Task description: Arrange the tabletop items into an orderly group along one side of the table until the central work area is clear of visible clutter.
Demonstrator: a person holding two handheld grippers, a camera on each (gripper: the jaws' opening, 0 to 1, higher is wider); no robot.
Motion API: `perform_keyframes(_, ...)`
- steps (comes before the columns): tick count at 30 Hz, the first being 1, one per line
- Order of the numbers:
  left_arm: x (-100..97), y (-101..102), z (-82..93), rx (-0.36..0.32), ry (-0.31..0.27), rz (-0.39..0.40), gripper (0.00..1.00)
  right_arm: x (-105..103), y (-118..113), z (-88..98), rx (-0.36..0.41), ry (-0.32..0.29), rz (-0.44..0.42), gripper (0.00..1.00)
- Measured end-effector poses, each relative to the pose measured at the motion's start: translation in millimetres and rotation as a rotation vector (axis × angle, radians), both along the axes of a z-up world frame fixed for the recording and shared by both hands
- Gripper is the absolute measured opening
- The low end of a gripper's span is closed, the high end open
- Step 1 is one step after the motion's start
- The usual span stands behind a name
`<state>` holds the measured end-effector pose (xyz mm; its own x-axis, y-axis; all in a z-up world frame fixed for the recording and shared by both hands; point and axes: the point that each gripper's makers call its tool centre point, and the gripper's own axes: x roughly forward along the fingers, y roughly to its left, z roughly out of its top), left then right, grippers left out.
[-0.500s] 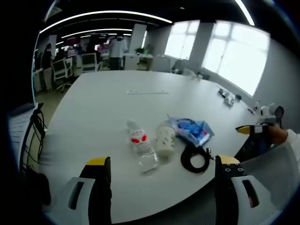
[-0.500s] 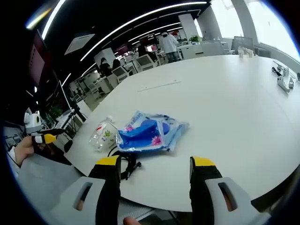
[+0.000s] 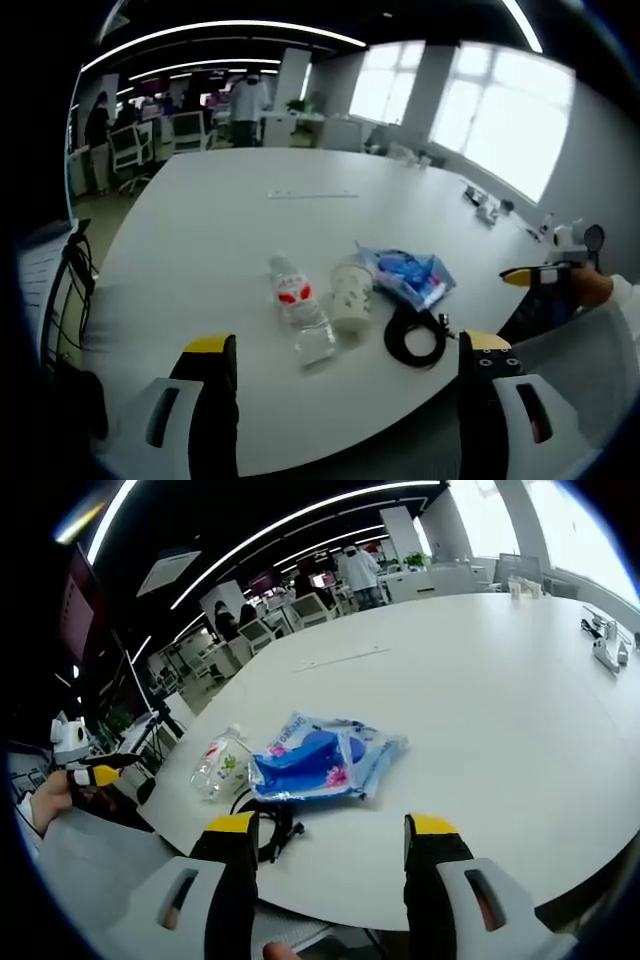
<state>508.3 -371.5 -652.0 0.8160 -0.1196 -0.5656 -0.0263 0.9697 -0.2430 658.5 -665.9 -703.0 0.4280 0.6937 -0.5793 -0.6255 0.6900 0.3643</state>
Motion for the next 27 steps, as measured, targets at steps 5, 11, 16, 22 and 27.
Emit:
perform_keyframes(5,0.7,-4.0,-0.5,0.006,0.003,-0.02,0.89,0.8,-0.5,-2.1,-0.002,0.002,-0.002,0.56)
perform_keyframes(11,0.5,-0.7,-4.0,0.012,0.01,-0.027,0.89,0.7,-0.7,-1.7,-0.005,0.001,-0.002,0.56)
perform_keyframes(16,0.9,2.7,-9.2,0.016,0.02,-0.034,0.89,1.1,-0.3,-2.8,-0.009,0.002,0.0,0.55)
perform_keyframes(22,0.7,3.5,-11.7,0.016,0.027,-0.036,0.89,0.0,3.1,-4.2,-0.011,0.003,0.008,0.55)
perform_keyframes(27,0.3,0.8,-13.3,0.017,0.037,-0.047,0.88,-0.2,1.9,-5.0,-0.013,0.003,0.003,0.55)
